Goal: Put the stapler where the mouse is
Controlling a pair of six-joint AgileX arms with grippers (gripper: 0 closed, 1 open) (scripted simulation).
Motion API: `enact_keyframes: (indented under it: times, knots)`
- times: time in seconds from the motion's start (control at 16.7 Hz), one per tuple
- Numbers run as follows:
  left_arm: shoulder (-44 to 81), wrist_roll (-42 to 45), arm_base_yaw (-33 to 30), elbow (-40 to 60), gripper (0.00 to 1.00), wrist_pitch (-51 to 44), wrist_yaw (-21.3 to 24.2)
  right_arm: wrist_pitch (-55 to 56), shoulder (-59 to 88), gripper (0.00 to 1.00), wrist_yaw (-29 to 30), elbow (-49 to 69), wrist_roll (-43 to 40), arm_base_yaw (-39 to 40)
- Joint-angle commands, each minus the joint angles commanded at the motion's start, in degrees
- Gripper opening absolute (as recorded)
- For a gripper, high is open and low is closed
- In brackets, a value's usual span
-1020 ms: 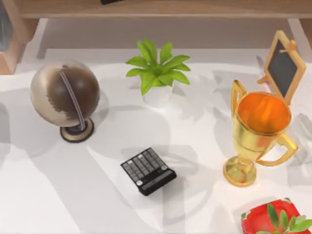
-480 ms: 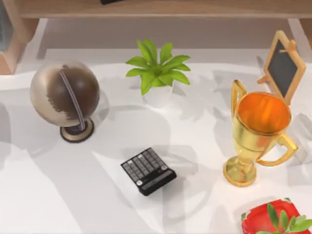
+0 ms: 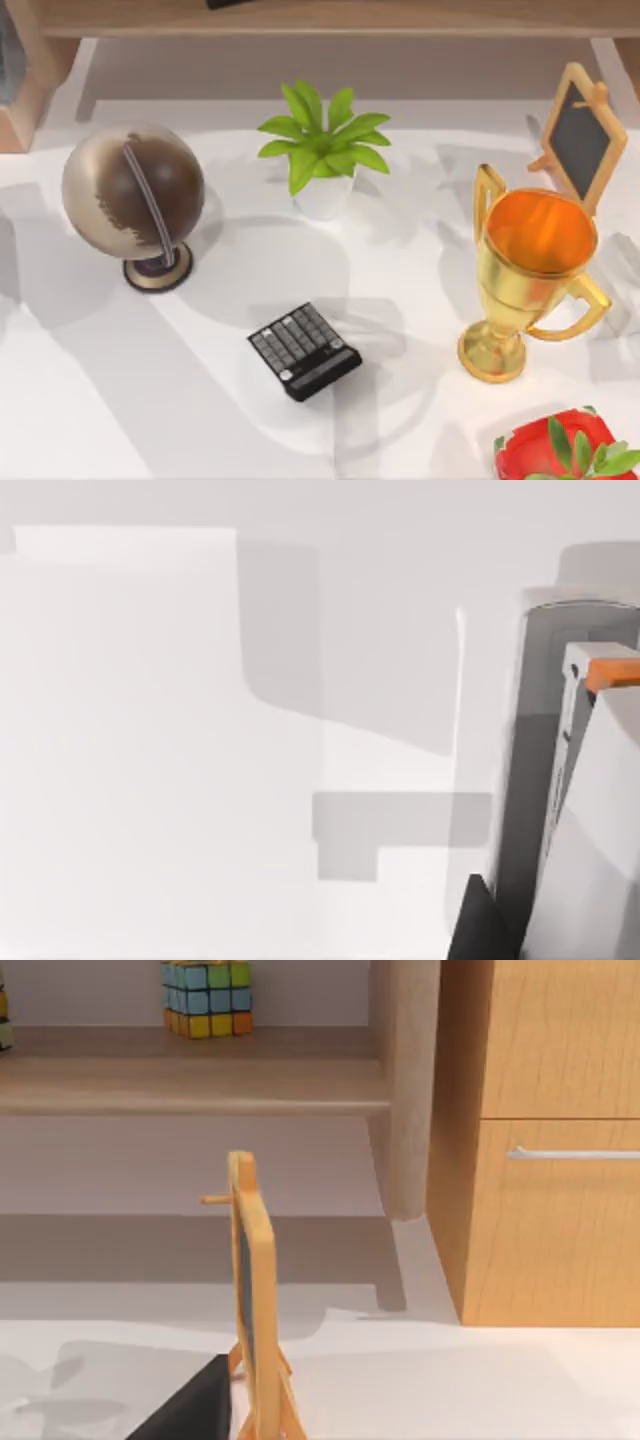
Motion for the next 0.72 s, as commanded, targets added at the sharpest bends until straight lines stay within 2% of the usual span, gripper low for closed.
enact_keyframes:
  times: [0.3, 0.72]
  knots:
    - [0.4, 0.0, 0.0, -0.4, 0.00, 0.0, 0.0, 0.0, 0.0, 1.00, 0.0, 0.0, 0.0, 0.0]
    - [0.4, 0.0, 0.0, -0.4, 0.53, 0.0, 0.0, 0.0, 0.0, 1.00, 0.0, 0.0, 0.0, 0.0]
